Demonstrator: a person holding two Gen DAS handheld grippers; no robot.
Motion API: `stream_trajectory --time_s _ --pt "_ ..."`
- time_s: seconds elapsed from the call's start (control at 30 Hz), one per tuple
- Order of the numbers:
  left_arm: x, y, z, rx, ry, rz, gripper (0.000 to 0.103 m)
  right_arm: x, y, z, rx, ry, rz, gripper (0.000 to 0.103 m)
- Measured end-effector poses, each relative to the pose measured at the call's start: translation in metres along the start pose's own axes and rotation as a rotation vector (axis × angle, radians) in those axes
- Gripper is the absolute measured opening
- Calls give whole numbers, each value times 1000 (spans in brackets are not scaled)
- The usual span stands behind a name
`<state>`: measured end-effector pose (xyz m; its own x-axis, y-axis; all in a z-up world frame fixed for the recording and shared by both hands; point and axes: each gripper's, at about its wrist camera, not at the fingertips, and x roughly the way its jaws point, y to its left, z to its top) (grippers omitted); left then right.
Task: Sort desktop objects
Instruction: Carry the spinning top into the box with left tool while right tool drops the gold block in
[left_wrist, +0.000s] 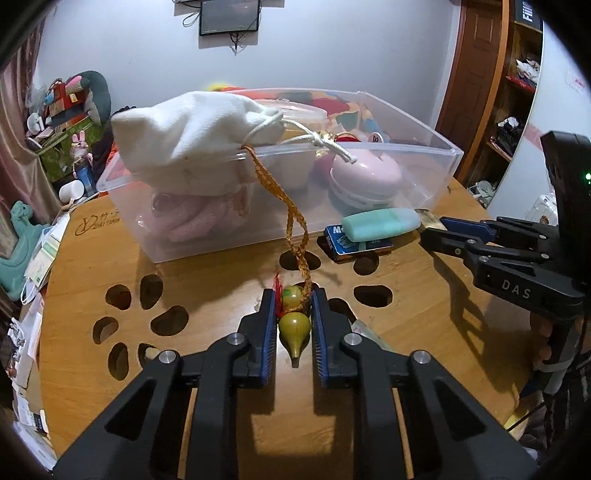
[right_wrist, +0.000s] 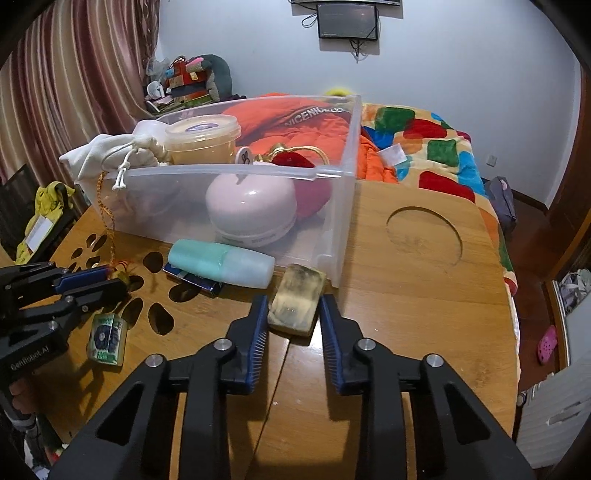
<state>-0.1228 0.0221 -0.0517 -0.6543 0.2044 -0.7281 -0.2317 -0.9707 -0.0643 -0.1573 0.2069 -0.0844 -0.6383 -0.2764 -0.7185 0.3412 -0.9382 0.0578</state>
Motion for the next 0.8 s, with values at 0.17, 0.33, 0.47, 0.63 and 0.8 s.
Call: stream_trajectory --time_s 0.17,0.33,0.47,0.63,0.8 --pt "-11 8 -5 -25 -17 10 18 -9 -4 -2 20 -22 12 24" --pt "-26 20 -8 -57 -48 20 18 -19 -3 -5 29 -48 12 24" --pt "-39 26 -9 -81 -79 24 18 -34 -3 -8 54 -80 27 24" --pt "-58 26 -4 -91 -133 0 18 -54 -2 -3 76 -122 33 24" --pt "-70 20 4 -88 -168 -72 18 -75 2 4 69 -173 35 24"
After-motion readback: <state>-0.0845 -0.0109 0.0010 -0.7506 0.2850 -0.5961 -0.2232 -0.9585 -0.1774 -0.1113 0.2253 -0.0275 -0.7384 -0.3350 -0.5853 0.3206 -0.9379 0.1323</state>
